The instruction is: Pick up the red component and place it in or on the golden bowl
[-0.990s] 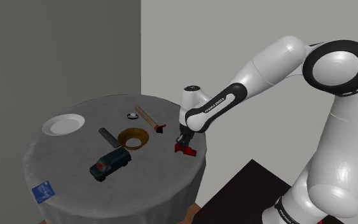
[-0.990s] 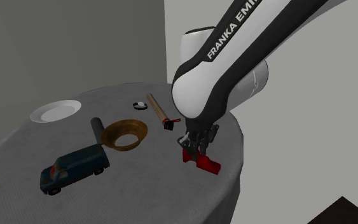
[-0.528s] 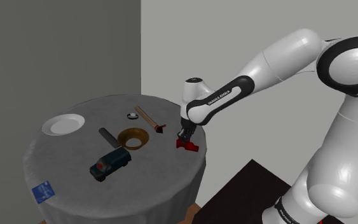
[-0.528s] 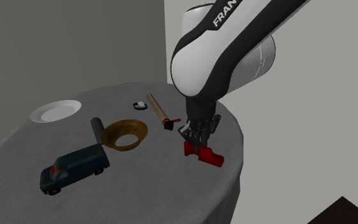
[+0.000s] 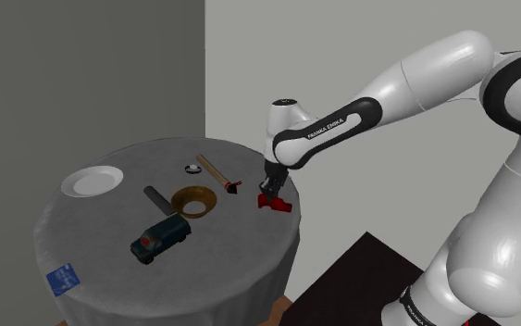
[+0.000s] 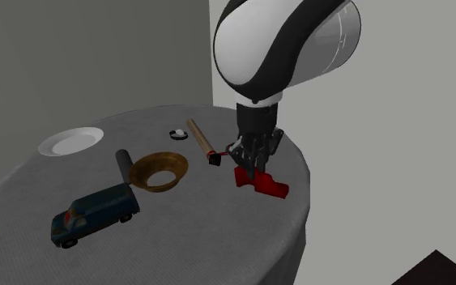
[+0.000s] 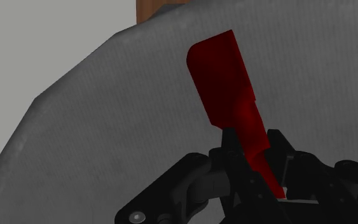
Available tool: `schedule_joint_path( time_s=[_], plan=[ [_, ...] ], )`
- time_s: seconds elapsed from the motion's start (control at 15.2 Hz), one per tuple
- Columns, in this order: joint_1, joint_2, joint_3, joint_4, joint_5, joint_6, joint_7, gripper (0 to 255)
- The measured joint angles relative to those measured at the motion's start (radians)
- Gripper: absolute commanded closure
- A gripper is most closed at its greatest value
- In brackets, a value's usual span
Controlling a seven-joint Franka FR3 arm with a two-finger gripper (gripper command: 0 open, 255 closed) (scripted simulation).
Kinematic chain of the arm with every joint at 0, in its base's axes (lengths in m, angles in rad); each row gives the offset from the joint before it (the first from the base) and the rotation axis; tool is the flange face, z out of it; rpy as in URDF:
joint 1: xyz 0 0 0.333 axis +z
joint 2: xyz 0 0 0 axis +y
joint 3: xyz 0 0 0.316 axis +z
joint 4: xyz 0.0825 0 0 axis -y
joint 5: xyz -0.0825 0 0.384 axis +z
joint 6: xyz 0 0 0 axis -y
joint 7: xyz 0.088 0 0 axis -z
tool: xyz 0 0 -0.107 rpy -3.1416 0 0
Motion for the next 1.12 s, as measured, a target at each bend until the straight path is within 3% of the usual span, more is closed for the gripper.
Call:
schedule_joint_path(
  time_s=[0.4,1.12],
  plan=[
    [0.004,-0.036,0.005,0.039,0.008,-0.075,-0.001,255],
    [0.088,0.292,0.047,0.531,-0.026,-0.249,0.126,255]
  ],
)
